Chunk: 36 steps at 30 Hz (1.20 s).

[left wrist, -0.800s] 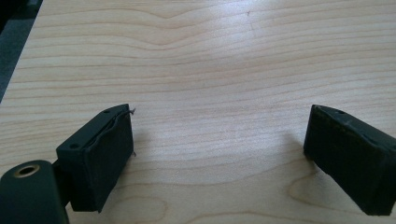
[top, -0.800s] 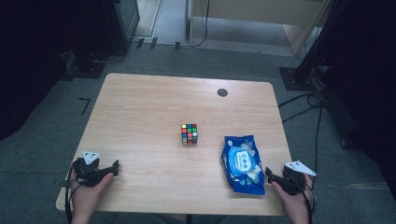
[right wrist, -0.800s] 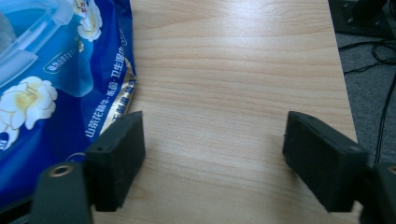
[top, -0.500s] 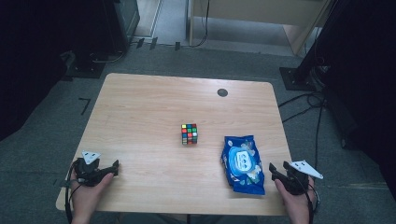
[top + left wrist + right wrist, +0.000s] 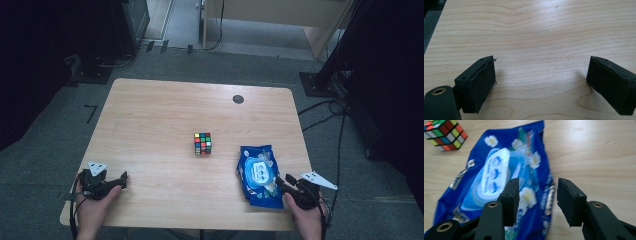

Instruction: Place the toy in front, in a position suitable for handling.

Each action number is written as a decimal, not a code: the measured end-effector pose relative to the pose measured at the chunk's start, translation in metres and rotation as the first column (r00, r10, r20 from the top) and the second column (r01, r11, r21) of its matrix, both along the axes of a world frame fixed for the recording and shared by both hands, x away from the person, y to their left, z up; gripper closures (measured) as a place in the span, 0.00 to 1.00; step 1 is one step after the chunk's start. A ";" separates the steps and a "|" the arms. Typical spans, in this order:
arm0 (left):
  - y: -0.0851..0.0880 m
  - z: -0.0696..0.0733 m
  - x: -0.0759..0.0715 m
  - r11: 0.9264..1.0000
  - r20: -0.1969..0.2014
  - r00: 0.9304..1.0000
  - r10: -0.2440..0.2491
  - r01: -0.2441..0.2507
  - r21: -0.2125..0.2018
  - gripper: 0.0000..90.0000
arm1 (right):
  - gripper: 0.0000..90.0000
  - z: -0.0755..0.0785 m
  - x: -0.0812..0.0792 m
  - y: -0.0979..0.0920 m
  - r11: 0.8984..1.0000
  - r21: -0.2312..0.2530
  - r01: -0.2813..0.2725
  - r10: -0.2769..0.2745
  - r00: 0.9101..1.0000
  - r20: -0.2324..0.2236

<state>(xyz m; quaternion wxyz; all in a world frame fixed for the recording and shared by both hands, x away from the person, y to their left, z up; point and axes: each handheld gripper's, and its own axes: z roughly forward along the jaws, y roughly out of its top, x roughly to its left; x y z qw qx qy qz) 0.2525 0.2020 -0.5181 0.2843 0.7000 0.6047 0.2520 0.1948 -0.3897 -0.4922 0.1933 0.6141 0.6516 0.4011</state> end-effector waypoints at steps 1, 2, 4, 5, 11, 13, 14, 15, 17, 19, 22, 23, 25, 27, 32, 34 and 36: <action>0.000 0.000 0.000 1.000 0.000 1.000 -0.001 0.001 0.000 0.09 | 0.61 -0.001 -0.001 0.002 1.000 0.004 -0.011 0.011 1.000 -0.004; 0.000 0.000 0.000 1.000 0.000 1.000 -0.002 0.002 0.000 0.09 | 0.61 -0.001 -0.002 0.005 1.000 0.000 -0.016 0.016 1.000 -0.005; 0.000 0.000 0.000 1.000 0.000 1.000 -0.004 0.004 -0.001 0.09 | 0.57 -0.001 -0.006 0.011 1.000 -0.003 -0.021 0.021 1.000 -0.007; 0.000 0.000 0.000 1.000 0.000 1.000 -0.004 0.004 0.000 0.09 | 0.57 -0.001 -0.006 0.011 1.000 -0.003 -0.021 0.021 1.000 -0.007; 0.000 0.000 0.000 1.000 -0.001 1.000 -0.006 0.006 0.000 0.09 | 0.54 -0.011 -0.005 0.014 0.999 -0.010 -0.039 0.039 0.998 -0.044; 0.000 0.000 0.000 1.000 -0.001 1.000 -0.007 0.007 0.000 0.09 | 0.56 -0.012 -0.006 0.015 0.999 -0.016 -0.052 0.051 0.998 -0.048; 0.000 0.000 0.000 1.000 -0.001 1.000 -0.008 0.008 0.000 0.09 | 0.59 -0.012 -0.006 0.016 0.998 -0.018 -0.054 0.053 0.997 -0.053; 0.000 0.000 0.000 1.000 -0.001 1.000 -0.008 0.008 0.000 0.09 | 0.65 -0.014 -0.006 0.016 0.998 -0.036 -0.060 0.059 0.997 -0.052; 0.000 0.000 0.000 1.000 -0.001 1.000 -0.008 0.008 0.001 0.09 | 0.71 -0.017 -0.006 0.017 0.997 -0.054 -0.058 0.054 0.996 -0.070; 0.000 0.000 0.000 1.000 -0.001 1.000 -0.008 0.008 0.001 0.09 | 0.77 -0.020 -0.005 0.017 0.997 -0.063 -0.051 0.045 0.995 -0.084; 0.000 0.000 0.000 1.000 -0.001 1.000 -0.008 0.008 0.001 0.09 | 0.87 -0.021 -0.003 0.018 0.995 -0.086 -0.053 0.045 0.995 -0.090; 0.000 0.000 0.000 1.000 -0.001 1.000 -0.008 0.008 0.001 0.09 | 0.93 -0.020 -0.003 0.019 0.994 -0.098 -0.054 0.046 0.995 -0.090; 0.000 0.000 0.000 1.000 -0.001 1.000 -0.008 0.008 0.000 0.09 | 1.00 -0.019 -0.004 0.023 0.990 -0.127 -0.057 0.048 0.996 -0.080; 0.000 0.000 0.000 1.000 -0.001 1.000 -0.008 0.008 0.000 0.09 | 1.00 -0.017 -0.003 0.026 0.988 -0.142 -0.066 0.056 0.996 -0.074; 0.000 0.000 0.000 1.000 -0.001 1.000 -0.008 0.008 0.001 0.09 | 1.00 -0.004 0.002 0.023 0.996 -0.080 -0.037 0.036 0.999 -0.017; 0.000 0.000 0.000 1.000 0.000 1.000 -0.006 0.006 -0.001 0.09 | 1.00 0.001 0.006 0.023 0.999 -0.048 -0.013 0.013 1.000 0.002; -0.001 0.000 0.000 1.000 0.000 1.000 -0.004 0.004 0.000 0.09 | 1.00 0.005 0.012 0.024 0.999 -0.033 0.002 -0.002 1.000 0.019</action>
